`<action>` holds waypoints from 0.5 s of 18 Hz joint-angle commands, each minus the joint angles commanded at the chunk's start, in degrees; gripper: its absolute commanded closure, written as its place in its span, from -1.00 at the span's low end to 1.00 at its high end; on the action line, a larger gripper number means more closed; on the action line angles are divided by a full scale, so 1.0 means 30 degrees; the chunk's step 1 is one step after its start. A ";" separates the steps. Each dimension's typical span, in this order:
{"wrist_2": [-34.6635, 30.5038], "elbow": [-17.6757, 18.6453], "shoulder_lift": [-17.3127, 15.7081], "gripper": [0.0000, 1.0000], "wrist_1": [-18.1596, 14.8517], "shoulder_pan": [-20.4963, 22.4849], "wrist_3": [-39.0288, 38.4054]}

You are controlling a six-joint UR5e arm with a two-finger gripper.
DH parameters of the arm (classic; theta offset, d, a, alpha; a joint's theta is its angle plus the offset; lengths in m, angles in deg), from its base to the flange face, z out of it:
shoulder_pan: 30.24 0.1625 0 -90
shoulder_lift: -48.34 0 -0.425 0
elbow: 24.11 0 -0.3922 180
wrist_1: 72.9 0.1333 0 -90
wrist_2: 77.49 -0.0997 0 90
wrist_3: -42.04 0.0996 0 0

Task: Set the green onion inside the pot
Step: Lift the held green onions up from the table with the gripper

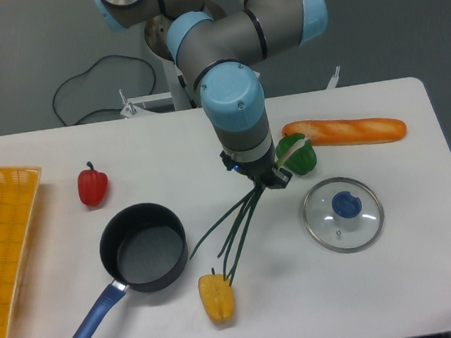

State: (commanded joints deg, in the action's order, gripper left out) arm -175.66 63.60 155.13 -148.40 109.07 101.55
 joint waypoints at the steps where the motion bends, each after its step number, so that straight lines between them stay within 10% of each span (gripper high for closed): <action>1: 0.0000 0.0058 0.0029 0.80 0.0000 -0.0029 0.0029; 9: -0.0059 0.0059 -0.0058 0.80 -0.0701 -0.0117 -0.0088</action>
State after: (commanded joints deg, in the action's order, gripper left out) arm -175.84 63.78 154.96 -150.50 108.71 101.28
